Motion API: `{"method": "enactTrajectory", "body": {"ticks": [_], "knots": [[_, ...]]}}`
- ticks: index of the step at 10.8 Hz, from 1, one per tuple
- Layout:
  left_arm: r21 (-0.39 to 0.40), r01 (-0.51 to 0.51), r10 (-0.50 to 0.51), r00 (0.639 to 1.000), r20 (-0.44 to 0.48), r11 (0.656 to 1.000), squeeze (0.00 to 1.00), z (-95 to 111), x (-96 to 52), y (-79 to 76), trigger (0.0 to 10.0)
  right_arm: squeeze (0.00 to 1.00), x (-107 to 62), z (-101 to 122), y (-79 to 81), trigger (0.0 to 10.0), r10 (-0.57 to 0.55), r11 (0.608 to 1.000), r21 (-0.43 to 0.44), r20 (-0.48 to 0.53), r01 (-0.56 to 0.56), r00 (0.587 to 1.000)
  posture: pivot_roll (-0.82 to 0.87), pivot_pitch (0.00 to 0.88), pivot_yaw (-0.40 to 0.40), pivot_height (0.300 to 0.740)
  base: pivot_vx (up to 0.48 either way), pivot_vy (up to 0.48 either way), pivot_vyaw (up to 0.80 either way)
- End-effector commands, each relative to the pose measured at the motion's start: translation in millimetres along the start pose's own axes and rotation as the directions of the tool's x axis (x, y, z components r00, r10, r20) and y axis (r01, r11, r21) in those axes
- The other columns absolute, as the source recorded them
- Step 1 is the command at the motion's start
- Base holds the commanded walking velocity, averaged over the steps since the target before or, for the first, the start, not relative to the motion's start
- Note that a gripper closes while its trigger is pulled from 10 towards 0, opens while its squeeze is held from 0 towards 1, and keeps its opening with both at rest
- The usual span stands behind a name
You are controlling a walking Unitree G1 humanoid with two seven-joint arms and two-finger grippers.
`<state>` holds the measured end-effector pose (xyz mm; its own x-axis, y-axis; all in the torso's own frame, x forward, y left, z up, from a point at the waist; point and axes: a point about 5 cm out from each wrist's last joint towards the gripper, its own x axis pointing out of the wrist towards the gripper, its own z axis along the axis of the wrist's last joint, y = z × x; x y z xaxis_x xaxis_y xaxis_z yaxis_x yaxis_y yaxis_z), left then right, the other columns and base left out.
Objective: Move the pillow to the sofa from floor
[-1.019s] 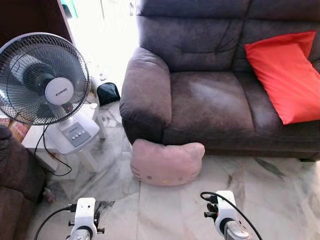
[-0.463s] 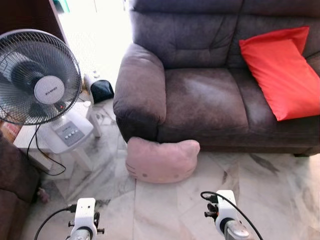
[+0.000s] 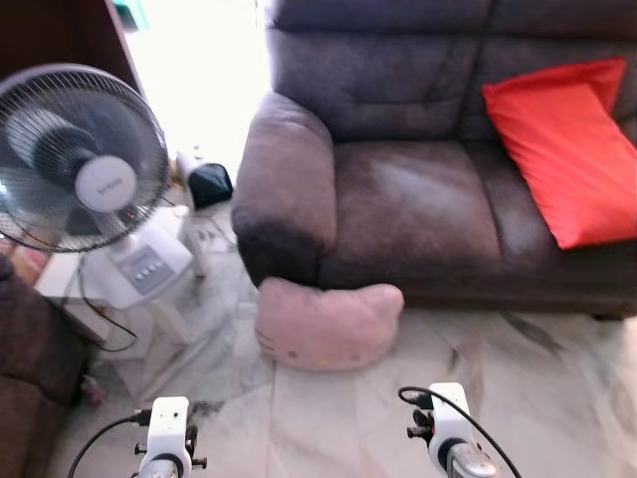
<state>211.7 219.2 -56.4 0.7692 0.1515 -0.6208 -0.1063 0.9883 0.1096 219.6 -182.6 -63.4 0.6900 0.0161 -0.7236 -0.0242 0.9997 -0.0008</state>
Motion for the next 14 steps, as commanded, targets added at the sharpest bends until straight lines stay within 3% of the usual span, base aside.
{"method": "enactTrajectory", "body": {"ticks": [1, 4, 14], "knots": [[-0.004, -0.004, 0.004, 0.999, -0.033, 1.0, 0.0, -9.8, -3.3, 1.5, 10.0, 0.0, -0.9, -3.7, -0.5, 10.0, 0.001, 1.0, -0.004, -0.007, -0.001, 1.0, 0.09, 0.138, -0.028, 0.74, 0.307, 0.0, 0.0], [-0.005, -0.003, 0.003, 1.0, -0.027, 1.0, 0.0, -9.9, -3.6, -0.2, 10.0, 0.0, -0.9, -4.6, -0.4, 10.0, -0.005, 1.0, 0.009, -0.015, 0.005, 1.0, 0.1, 0.148, -0.031, 0.74, 0.312, 0.0, -0.42], [-0.016, -0.016, 0.015, 0.999, -0.043, 1.0, 0.0, -11.8, -3.9, 2.6, 10.0, 0.0, -0.9, -4.7, 1.2, 10.0, 0.015, 0.999, -0.051, -0.017, -0.016, 1.0, 0.1, 0.17, -0.033, 0.74, 0.309, 0.0, 0.08]]}}
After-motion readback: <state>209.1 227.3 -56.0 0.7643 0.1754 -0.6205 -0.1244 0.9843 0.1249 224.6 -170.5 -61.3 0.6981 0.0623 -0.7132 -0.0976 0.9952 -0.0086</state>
